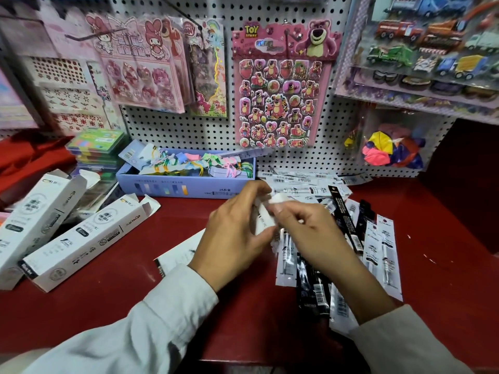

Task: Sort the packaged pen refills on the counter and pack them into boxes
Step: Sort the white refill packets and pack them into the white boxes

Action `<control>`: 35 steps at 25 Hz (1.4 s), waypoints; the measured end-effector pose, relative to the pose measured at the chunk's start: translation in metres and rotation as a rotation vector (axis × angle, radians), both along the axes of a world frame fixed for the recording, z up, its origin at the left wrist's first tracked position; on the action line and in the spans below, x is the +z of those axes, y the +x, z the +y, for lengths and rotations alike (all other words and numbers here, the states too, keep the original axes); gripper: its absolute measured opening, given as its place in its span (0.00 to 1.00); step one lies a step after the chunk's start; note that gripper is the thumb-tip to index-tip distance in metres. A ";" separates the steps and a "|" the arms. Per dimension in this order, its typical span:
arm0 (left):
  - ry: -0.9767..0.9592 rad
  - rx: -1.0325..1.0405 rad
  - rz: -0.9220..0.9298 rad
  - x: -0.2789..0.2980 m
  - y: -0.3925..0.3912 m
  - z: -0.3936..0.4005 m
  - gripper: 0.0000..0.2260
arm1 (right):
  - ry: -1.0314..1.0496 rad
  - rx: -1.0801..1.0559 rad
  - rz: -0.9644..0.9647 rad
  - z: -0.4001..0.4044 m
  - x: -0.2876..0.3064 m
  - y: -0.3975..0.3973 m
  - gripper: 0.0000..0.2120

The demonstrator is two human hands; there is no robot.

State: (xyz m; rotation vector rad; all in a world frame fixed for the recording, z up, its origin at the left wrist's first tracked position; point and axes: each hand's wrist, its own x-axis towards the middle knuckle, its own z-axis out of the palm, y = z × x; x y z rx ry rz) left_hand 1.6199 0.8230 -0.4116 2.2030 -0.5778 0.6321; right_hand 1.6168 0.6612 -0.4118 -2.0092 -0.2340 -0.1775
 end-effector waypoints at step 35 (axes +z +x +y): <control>0.564 0.355 0.274 -0.028 0.070 0.047 0.10 | -0.799 -0.579 0.698 -0.132 -0.016 0.012 0.21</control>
